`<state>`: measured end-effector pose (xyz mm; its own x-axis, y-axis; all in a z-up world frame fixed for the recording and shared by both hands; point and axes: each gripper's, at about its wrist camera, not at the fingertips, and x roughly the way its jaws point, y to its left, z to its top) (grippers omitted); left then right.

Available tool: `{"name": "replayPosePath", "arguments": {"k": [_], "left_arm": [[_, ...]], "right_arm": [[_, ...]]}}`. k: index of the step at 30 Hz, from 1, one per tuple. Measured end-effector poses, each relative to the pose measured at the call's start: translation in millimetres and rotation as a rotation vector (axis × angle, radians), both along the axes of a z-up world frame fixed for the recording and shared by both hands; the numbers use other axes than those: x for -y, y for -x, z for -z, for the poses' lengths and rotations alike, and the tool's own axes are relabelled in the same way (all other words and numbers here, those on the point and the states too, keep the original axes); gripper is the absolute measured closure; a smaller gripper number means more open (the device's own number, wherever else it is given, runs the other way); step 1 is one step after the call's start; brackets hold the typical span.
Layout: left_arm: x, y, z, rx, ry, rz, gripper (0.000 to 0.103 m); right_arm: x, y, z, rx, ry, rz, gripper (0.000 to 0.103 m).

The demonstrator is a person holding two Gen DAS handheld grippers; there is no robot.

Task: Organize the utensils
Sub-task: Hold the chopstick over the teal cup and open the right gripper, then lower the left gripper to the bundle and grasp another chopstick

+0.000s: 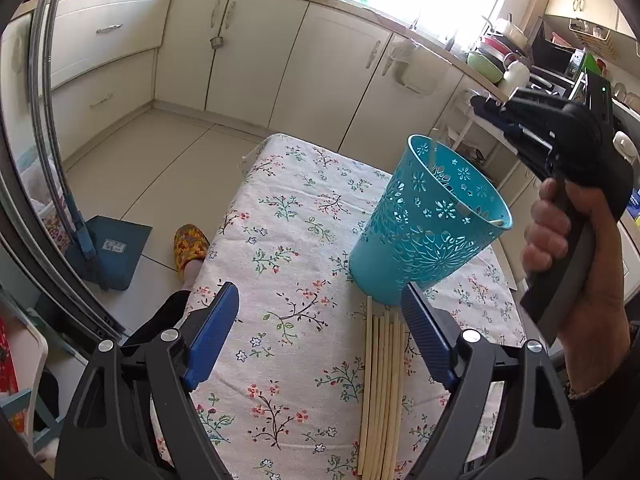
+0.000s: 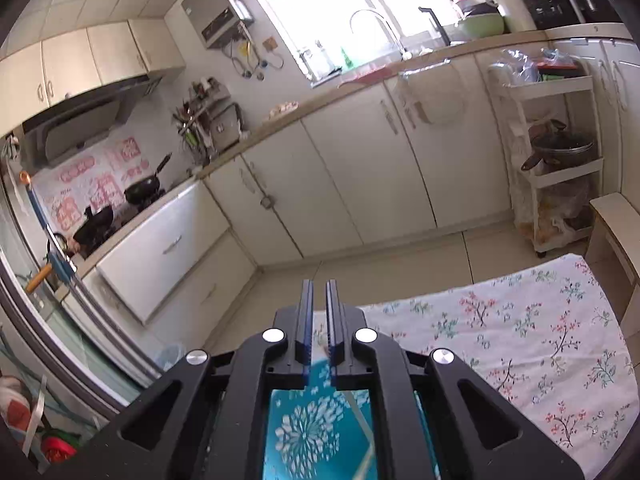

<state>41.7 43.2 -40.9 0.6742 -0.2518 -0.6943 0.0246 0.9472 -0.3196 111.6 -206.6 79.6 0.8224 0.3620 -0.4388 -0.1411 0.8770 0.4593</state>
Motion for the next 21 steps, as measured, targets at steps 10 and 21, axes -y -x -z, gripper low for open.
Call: {"name": "replayPosePath", "arguments": {"k": [10, 21], "left_arm": [[-3, 7, -9, 0.021, -0.004, -0.014, 0.022], [8, 18, -1, -0.001, -0.056, 0.015, 0.021]], "right_arm": [[32, 98, -23, 0.122, 0.033, 0.062, 0.081], [-8, 144, 123, -0.357, 0.111, -0.020, 0.080]]}}
